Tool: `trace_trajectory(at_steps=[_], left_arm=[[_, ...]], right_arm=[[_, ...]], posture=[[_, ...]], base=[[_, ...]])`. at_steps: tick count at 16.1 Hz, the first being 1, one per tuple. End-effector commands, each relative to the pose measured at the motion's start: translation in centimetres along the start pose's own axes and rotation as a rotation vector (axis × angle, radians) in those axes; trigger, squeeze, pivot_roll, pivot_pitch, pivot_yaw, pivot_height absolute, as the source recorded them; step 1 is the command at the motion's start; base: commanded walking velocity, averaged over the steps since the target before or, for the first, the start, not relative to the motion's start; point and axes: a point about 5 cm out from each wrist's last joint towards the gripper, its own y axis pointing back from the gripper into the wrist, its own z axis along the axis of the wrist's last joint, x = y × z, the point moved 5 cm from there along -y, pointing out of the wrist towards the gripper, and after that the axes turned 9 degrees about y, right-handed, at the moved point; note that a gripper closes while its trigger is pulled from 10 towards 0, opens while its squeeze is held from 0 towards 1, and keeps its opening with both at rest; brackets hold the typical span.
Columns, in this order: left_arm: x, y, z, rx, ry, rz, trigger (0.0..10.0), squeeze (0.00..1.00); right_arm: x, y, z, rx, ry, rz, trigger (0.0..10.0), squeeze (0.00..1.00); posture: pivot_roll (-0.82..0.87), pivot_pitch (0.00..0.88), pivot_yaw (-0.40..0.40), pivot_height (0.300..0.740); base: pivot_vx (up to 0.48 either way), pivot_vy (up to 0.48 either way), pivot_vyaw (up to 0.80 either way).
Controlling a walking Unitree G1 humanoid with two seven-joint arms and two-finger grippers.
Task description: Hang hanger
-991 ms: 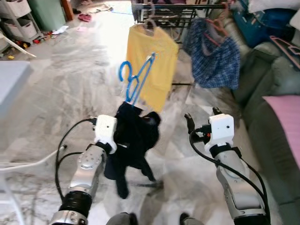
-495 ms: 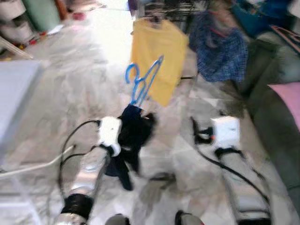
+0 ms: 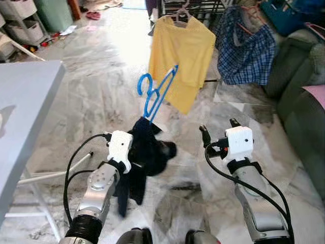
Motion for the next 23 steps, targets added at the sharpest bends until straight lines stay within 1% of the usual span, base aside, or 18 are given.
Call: trace_trajectory(at_steps=[1, 4, 5, 6, 7, 8, 9, 11, 12, 13, 14, 15, 16, 18, 19, 20, 21, 23], left_arm=[[0.0, 0.0, 0.9, -0.030, -0.022, -0.011, 10.0, 0.00], [-0.2, 0.0, 1.0, -0.023, -0.045, -0.037, 10.0, 0.00], [-1.0, 0.2, 1.0, -0.008, -0.078, -0.132, 10.0, 0.00], [-1.5, 0.5, 0.8, 0.012, -0.138, -0.212, 10.0, 0.00], [-1.7, 0.7, 0.7, 0.025, -0.152, -0.252, 10.0, 0.00], [-1.5, 0.7, 0.5, 0.047, -0.160, -0.284, 10.0, 0.00], [-1.0, 0.9, 0.2, 0.082, -0.203, -0.322, 10.0, 0.00], [-0.3, 1.2, 0.1, 0.122, -0.249, -0.376, 10.0, 0.00], [-0.5, 1.6, 0.0, 0.141, -0.283, -0.432, 10.0, 0.00], [-0.6, 1.9, -0.3, 0.162, -0.306, -0.469, 10.0, 0.00], [-0.8, 2.5, -1.1, 0.203, -0.354, -0.529, 10.0, 0.00], [-0.9, 2.8, -1.3, 0.209, -0.379, -0.550, 10.0, 0.00], [-1.2, 3.0, -1.3, 0.210, -0.361, -0.585, 10.0, 0.00], [-1.7, 3.1, -0.7, 0.179, -0.383, -0.622, 10.0, 0.00], [-1.9, 3.1, -0.4, 0.167, -0.397, -0.636, 10.0, 0.00], [-2.2, 3.1, 0.0, 0.148, -0.413, -0.654, 10.0, 0.00], [-2.5, 3.0, 0.6, 0.124, -0.431, -0.673, 10.0, 0.00], [-3.1, 2.7, 1.4, 0.092, -0.456, -0.706, 10.0, 0.00]], right_arm=[[-0.1, 0.0, 0.3, -0.006, 0.000, 0.000, 10.0, 0.00], [-0.2, 0.0, 0.3, -0.003, 0.026, 0.024, 10.0, 0.00], [-0.4, -0.1, 0.8, -0.011, 0.033, 0.091, 10.0, 0.00], [-0.5, 0.0, 1.5, -0.036, 0.078, 0.175, 10.0, 0.00], [-0.7, 0.1, 1.8, -0.042, 0.117, 0.228, 10.0, 0.00], [-1.1, 0.3, 2.1, -0.042, 0.176, 0.300, 10.0, 0.00], [-1.9, 0.5, 2.8, -0.053, 0.258, 0.402, 10.0, 0.00], [-3.3, 0.9, 4.0, -0.043, 0.312, 0.526, 10.0, 0.00], [-3.8, 1.1, 4.1, -0.027, 0.358, 0.588, 10.0, 0.00], [-4.1, 1.2, 4.3, -0.019, 0.385, 0.618, 10.0, 0.00], [-4.5, 1.1, 5.1, -0.023, 0.420, 0.671, 10.0, 0.00], [-4.6, 1.0, 5.5, -0.026, 0.436, 0.688, 10.0, 0.00], [-4.9, 0.7, 6.0, -0.027, 0.431, 0.718, 10.0, 0.00], [-5.4, 0.7, 5.3, 0.014, 0.470, 0.761, 10.0, 0.00], [-5.3, 0.9, 5.0, 0.032, 0.456, 0.784, 10.0, 0.00], [-5.2, 1.2, 4.7, 0.052, 0.416, 0.821, 10.0, 0.00], [-5.2, 1.7, 3.7, 0.095, 0.381, 0.870, 10.0, 0.00], [-5.5, 2.0, 1.6, 0.169, 0.374, 0.908, 10.0, 0.00]], posture=[[-0.11, 0.199, 0.051, 0.740], [-0.11, 0.203, 0.055, 0.740], [-0.11, 0.206, 0.058, 0.740], [-0.11, 0.210, 0.059, 0.740], [-0.12, 0.216, 0.056, 0.740], [-0.12, 0.222, 0.056, 0.740], [-0.13, 0.225, 0.055, 0.740], [-0.13, 0.232, 0.053, 0.740], [-0.13, 0.234, 0.053, 0.740], [-0.13, 0.235, 0.053, 0.740], [-0.13, 0.235, 0.053, 0.740], [-0.13, 0.236, 0.053, 0.740], [-0.13, 0.239, 0.055, 0.740], [-0.12, 0.243, 0.055, 0.740], [-0.12, 0.243, 0.056, 0.740], [-0.12, 0.243, 0.058, 0.740], [-0.12, 0.243, 0.058, 0.740], [-0.12, 0.241, 0.064, 0.740]], base=[[0.000, 0.000, 0.00], [0.000, 0.000, 0.00], [0.000, 0.000, 0.00], [0.000, 0.000, 0.00], [0.000, 0.000, 0.00], [0.000, 0.000, 0.00], [0.000, 0.000, 0.00], [0.000, 0.000, 0.00], [0.000, 0.000, 0.00], [0.000, 0.000, 0.00], [0.000, 0.000, 0.00], [0.000, 0.000, 0.00], [0.000, 0.000, 0.00], [0.000, 0.000, 0.00], [0.000, 0.000, 0.00], [0.000, 0.000, 0.00], [0.000, 0.000, 0.00], [0.000, 0.000, 0.00]])
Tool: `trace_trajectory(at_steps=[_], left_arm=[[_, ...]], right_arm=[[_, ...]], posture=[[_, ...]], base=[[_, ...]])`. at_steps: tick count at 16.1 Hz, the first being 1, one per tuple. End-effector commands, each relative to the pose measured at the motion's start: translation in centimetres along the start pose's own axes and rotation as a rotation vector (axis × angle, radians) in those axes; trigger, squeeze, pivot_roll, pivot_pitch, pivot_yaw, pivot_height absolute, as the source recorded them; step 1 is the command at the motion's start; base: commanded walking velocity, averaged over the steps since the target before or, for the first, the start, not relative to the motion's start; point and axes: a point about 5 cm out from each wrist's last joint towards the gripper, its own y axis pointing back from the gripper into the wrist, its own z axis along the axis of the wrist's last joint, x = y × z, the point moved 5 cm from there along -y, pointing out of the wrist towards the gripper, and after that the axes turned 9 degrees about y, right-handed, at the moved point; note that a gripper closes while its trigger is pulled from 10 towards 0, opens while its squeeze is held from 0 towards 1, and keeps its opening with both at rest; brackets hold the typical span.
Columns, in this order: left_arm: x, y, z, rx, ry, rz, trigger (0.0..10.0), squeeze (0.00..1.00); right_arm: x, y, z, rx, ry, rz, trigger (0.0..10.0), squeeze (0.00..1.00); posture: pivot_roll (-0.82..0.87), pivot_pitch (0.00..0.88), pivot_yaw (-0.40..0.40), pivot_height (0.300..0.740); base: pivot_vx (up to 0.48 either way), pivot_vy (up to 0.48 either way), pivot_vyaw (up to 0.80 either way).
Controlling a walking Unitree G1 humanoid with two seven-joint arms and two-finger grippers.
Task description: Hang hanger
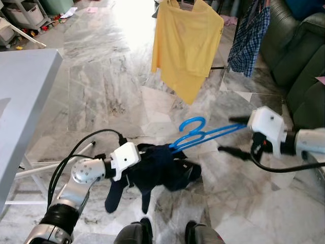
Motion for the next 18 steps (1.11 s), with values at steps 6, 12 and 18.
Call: trace_trajectory(at_steps=[6, 12, 18], left_arm=[[-1.1, -0.4, 1.2, -0.035, -0.071, -0.082, 10.0, 0.00], [-2.4, -0.7, 0.3, -0.001, -0.094, -0.143, 10.0, 0.00], [-1.9, -1.4, 0.6, -0.018, -0.093, -0.099, 10.0, 0.00]], right_arm=[[0.0, -0.8, -0.9, 0.028, 0.021, 0.065, 10.0, 0.00], [0.4, -3.0, 1.8, -0.049, 0.089, 0.160, 10.0, 0.00], [1.9, -3.4, 0.5, -0.030, 0.053, 0.200, 10.0, 0.00]], posture=[[-0.12, 0.239, 0.069, 0.740], [-0.11, 0.242, 0.065, 0.740], [-0.11, 0.237, 0.062, 0.740]], base=[[0.000, 0.000, 0.00], [0.000, 0.000, 0.00], [0.000, 0.000, 0.00]])
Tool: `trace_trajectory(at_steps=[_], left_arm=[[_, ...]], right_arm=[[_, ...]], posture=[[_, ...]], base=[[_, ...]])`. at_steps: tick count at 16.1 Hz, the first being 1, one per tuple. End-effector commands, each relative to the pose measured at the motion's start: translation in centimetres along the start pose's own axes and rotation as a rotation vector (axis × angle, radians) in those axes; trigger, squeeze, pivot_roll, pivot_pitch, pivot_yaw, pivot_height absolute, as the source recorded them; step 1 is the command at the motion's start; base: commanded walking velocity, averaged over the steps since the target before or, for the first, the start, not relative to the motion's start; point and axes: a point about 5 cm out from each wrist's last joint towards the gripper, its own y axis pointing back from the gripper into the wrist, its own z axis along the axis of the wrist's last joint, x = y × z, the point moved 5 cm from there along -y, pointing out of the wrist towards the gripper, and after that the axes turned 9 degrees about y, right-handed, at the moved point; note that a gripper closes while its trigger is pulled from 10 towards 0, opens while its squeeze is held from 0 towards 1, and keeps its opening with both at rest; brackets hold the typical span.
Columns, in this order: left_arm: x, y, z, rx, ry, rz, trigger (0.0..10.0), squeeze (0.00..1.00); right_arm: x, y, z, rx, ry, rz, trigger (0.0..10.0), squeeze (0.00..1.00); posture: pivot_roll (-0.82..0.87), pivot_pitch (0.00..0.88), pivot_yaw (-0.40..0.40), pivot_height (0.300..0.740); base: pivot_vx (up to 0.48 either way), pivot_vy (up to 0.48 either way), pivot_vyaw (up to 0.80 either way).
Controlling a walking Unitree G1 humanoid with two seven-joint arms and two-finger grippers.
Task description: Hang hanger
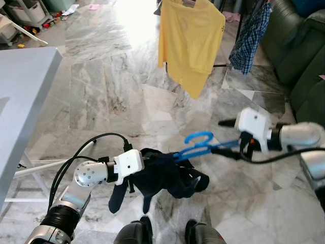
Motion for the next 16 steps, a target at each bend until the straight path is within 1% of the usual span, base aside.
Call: trace_trajectory(at_steps=[1, 2, 3, 5, 8, 9, 10, 11, 14, 16], left_arm=[[-0.2, -0.9, 1.4, -0.042, -0.053, -0.039, 10.0, 0.00], [-0.2, -0.9, 1.4, -0.039, -0.058, -0.048, 10.0, 0.00], [-0.3, -1.1, 1.5, -0.040, -0.068, -0.058, 10.0, 0.00], [-0.4, -1.5, 1.5, -0.045, -0.070, -0.067, 10.0, 0.00], [-0.1, -1.5, 1.3, -0.037, -0.066, -0.063, 10.0, 0.00], [-0.1, -1.5, 1.2, -0.036, -0.066, -0.062, 10.0, 0.00], [0.0, -1.4, 1.2, -0.033, -0.069, -0.061, 10.0, 0.00], [0.0, -1.3, 1.1, -0.035, -0.069, -0.062, 10.0, 0.00], [-0.2, -1.2, 0.9, -0.033, -0.068, -0.070, 10.0, 0.00], [-0.1, -0.7, 0.3, -0.006, -0.077, -0.081, 10.0, 0.00]], right_arm=[[1.8, -0.9, 0.0, -0.002, 0.034, 0.101, 8.1, 0.00], [1.7, -0.8, -0.2, 0.004, 0.028, 0.109, 2.1, 0.00], [1.5, -0.5, -0.1, 0.003, 0.017, 0.129, 0.0, 0.00], [1.7, -0.4, 0.0, 0.010, 0.006, 0.176, 0.0, 0.00], [3.3, -0.3, -0.5, 0.038, 0.003, 0.281, 0.0, 0.00], [3.5, -0.3, -0.6, 0.042, 0.005, 0.289, 0.0, 0.00], [4.6, 0.1, -1.1, 0.055, -0.021, 0.352, 0.0, 0.00], [4.8, 0.1, -1.4, 0.062, -0.024, 0.357, 0.0, 0.00], [4.5, 0.1, -1.4, 0.063, -0.027, 0.344, 0.0, 0.00], [4.2, 0.5, -1.6, 0.075, -0.025, 0.338, 0.0, 0.00]], posture=[[-0.11, 0.237, 0.066, 0.740], [-0.12, 0.235, 0.070, 0.740], [-0.12, 0.234, 0.074, 0.740], [-0.12, 0.233, 0.073, 0.740], [-0.12, 0.227, 0.071, 0.740], [-0.12, 0.227, 0.071, 0.740], [-0.12, 0.227, 0.070, 0.740], [-0.12, 0.228, 0.070, 0.740], [-0.11, 0.233, 0.070, 0.740], [-0.12, 0.235, 0.069, 0.740]], base=[[0.000, 0.000, 0.00], [0.000, 0.000, 0.00], [0.000, 0.000, 0.00], [0.000, 0.000, 0.00], [0.000, 0.000, 0.00], [0.000, 0.000, 0.00], [0.000, 0.000, 0.00], [0.000, 0.000, 0.00], [0.000, 0.000, 0.00], [0.000, 0.000, 0.00]])
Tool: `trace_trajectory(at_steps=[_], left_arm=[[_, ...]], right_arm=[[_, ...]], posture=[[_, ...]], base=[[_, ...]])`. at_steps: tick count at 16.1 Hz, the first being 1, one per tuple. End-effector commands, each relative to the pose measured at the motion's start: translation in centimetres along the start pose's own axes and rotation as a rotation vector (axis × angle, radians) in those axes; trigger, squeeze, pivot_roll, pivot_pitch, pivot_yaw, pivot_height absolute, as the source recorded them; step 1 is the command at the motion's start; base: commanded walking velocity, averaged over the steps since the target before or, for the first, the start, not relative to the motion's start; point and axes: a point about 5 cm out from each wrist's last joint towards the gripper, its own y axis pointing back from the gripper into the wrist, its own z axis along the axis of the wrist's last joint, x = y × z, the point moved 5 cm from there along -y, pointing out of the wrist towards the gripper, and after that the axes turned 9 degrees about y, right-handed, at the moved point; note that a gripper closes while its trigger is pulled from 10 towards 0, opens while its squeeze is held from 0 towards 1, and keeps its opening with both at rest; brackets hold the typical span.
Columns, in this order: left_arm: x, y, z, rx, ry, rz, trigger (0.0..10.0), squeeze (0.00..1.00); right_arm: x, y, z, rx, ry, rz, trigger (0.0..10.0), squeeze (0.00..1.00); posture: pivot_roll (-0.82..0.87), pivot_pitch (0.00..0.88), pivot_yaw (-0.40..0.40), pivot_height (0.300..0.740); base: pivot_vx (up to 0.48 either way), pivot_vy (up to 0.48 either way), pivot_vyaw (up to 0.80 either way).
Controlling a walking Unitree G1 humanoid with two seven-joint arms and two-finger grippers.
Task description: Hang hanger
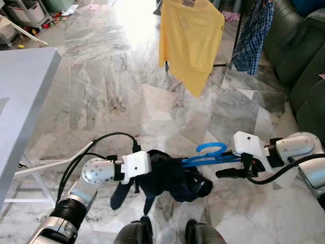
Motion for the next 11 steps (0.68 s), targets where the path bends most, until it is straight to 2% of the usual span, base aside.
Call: trace_trajectory(at_steps=[1, 11], left_arm=[[0.5, 0.6, -0.1, 0.010, -0.018, 0.007, 10.0, 0.00], [0.4, 0.9, -0.4, 0.023, -0.036, -0.018, 10.0, 0.00]], right_arm=[[0.3, 0.3, -0.3, 0.020, 0.001, 0.027, 0.0, 0.00], [0.3, 1.0, -2.0, 0.103, 0.014, 0.011, 0.0, 0.00]], posture=[[-0.12, 0.235, 0.069, 0.740], [-0.12, 0.237, 0.078, 0.740]], base=[[0.000, 0.000, 0.00], [0.000, 0.000, 0.00]])
